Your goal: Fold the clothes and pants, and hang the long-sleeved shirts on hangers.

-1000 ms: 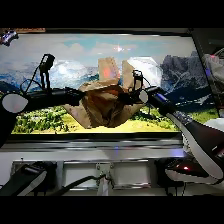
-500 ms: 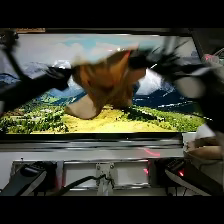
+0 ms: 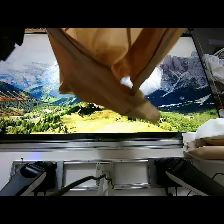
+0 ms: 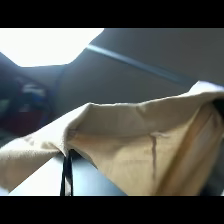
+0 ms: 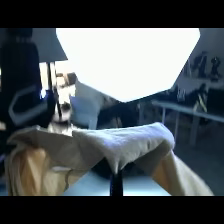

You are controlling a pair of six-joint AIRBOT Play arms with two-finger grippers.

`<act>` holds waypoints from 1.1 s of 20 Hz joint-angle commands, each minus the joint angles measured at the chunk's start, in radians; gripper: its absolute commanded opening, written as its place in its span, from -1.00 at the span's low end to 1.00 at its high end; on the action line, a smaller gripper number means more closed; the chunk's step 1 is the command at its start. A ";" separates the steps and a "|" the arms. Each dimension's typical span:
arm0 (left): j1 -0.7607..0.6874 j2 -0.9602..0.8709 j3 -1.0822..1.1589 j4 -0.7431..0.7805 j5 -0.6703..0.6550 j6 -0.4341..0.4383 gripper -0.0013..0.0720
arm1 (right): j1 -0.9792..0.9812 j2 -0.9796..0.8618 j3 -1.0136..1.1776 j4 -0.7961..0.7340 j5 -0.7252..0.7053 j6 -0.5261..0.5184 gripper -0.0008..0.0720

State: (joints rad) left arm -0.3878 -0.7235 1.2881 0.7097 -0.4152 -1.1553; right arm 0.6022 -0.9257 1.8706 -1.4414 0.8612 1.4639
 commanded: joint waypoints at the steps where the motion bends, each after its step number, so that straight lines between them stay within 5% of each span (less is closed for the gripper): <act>1: 0.008 -0.025 0.012 0.345 -0.083 -0.040 -0.94 | -0.005 -0.125 0.034 -0.085 0.198 -0.015 -0.88; 5: 0.083 -0.077 0.006 0.916 -0.429 -0.396 -0.94 | -0.041 -0.346 0.032 -0.101 0.366 -0.007 -0.88; 8: 0.134 -0.137 -0.035 1.051 -0.556 -0.589 -0.94 | -0.010 -0.491 0.032 -0.070 0.375 -0.006 -0.88; 13: 0.177 -0.285 -0.115 1.121 -0.578 -0.689 -0.89 | 0.124 -0.695 0.032 -0.030 0.319 0.000 -0.88; 15: 0.216 -0.322 -0.115 1.046 -0.630 -0.689 0.15 | 0.147 -0.730 0.032 -0.031 0.272 0.007 -0.88; 19: 0.336 -0.268 -0.110 0.759 -0.493 -0.636 0.23 | 0.132 -0.738 0.032 -0.029 0.253 0.007 -0.88; 22: 0.625 -0.203 -0.104 0.657 -0.490 -0.550 0.22 | 0.127 -0.734 0.032 -0.029 0.286 -0.021 -0.88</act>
State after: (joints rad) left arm 0.0311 -0.9688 1.1816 1.5093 -0.9298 -1.7687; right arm 0.7303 -1.6539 1.9022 -1.4734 1.1313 1.4647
